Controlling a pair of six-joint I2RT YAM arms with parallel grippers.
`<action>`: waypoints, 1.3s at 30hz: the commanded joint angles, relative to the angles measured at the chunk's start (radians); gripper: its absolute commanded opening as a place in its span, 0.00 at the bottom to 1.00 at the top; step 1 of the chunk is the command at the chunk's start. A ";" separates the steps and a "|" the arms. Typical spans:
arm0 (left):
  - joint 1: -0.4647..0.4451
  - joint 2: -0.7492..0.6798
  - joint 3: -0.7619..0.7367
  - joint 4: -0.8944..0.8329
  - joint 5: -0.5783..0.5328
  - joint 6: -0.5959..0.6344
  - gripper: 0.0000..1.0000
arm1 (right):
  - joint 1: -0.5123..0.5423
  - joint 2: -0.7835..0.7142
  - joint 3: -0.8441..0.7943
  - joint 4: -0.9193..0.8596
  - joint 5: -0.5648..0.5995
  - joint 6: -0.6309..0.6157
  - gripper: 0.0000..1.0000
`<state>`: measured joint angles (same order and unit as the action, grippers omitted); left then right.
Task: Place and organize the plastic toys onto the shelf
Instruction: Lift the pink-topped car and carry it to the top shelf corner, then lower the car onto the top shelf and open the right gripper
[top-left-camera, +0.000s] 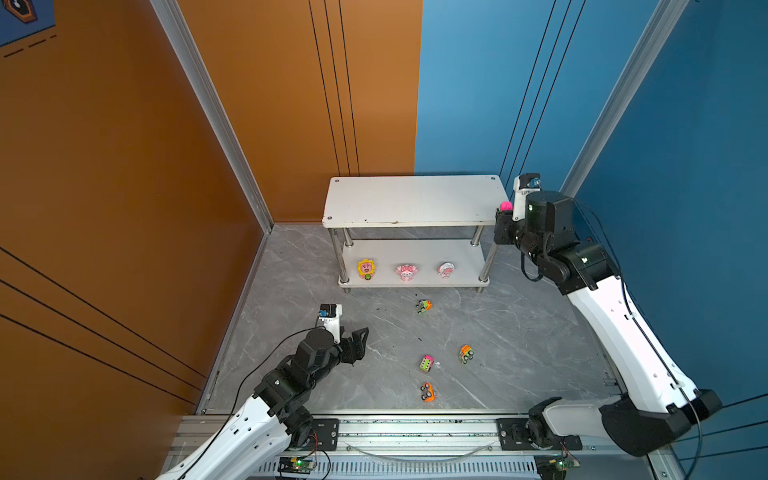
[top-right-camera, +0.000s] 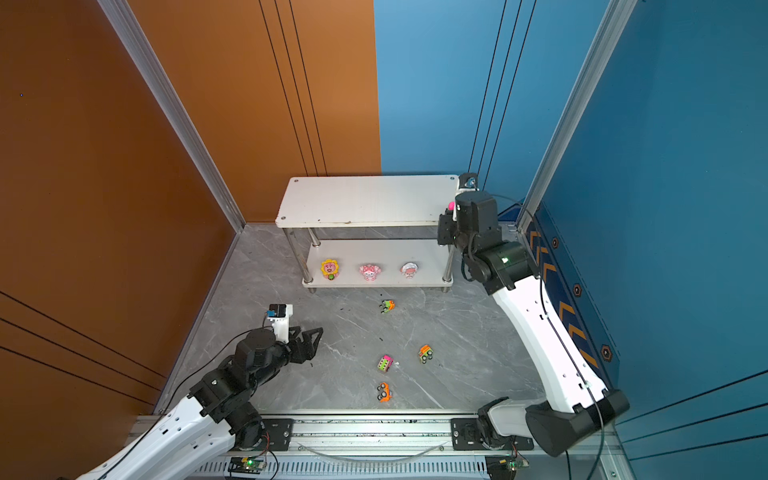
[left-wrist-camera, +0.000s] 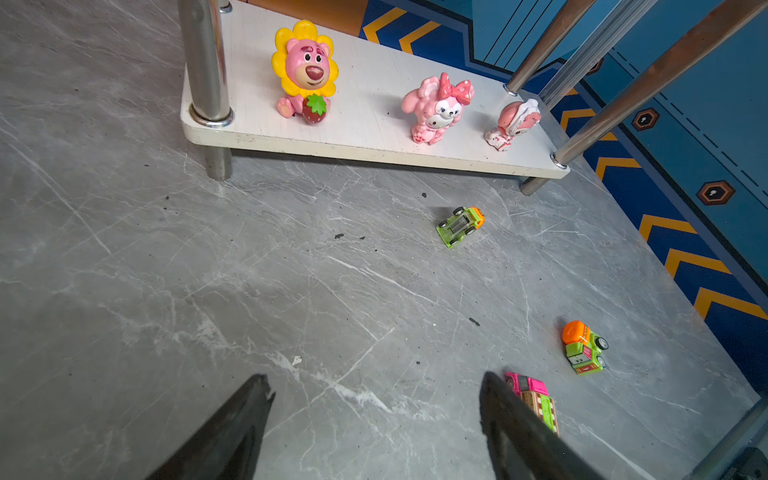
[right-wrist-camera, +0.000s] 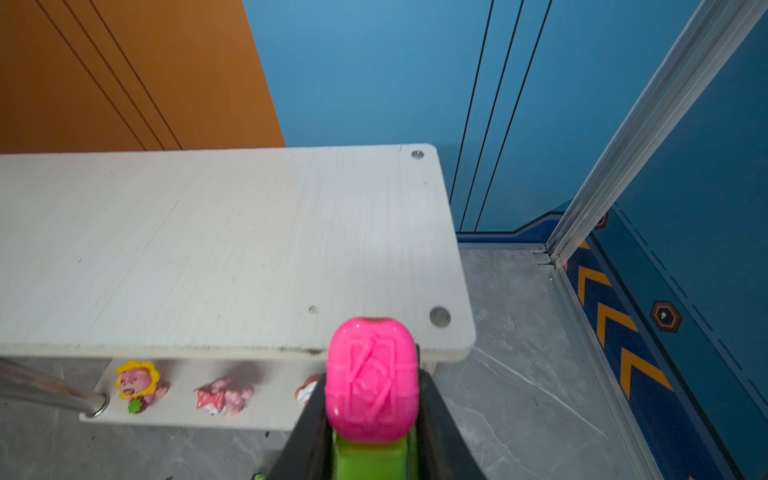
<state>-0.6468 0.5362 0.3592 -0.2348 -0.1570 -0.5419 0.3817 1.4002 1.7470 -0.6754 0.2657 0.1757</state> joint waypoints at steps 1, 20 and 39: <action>0.013 -0.001 -0.017 0.015 0.015 -0.017 0.81 | -0.040 0.119 0.155 -0.070 -0.068 -0.051 0.10; 0.015 0.129 -0.002 0.110 0.034 -0.006 0.81 | -0.084 0.315 0.321 -0.182 -0.110 -0.036 0.12; 0.015 0.078 -0.007 0.075 0.045 -0.030 0.81 | -0.097 0.285 0.278 -0.187 -0.102 -0.025 0.20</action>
<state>-0.6415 0.6243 0.3481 -0.1394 -0.1230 -0.5594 0.2928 1.6718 2.0277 -0.8387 0.1604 0.1349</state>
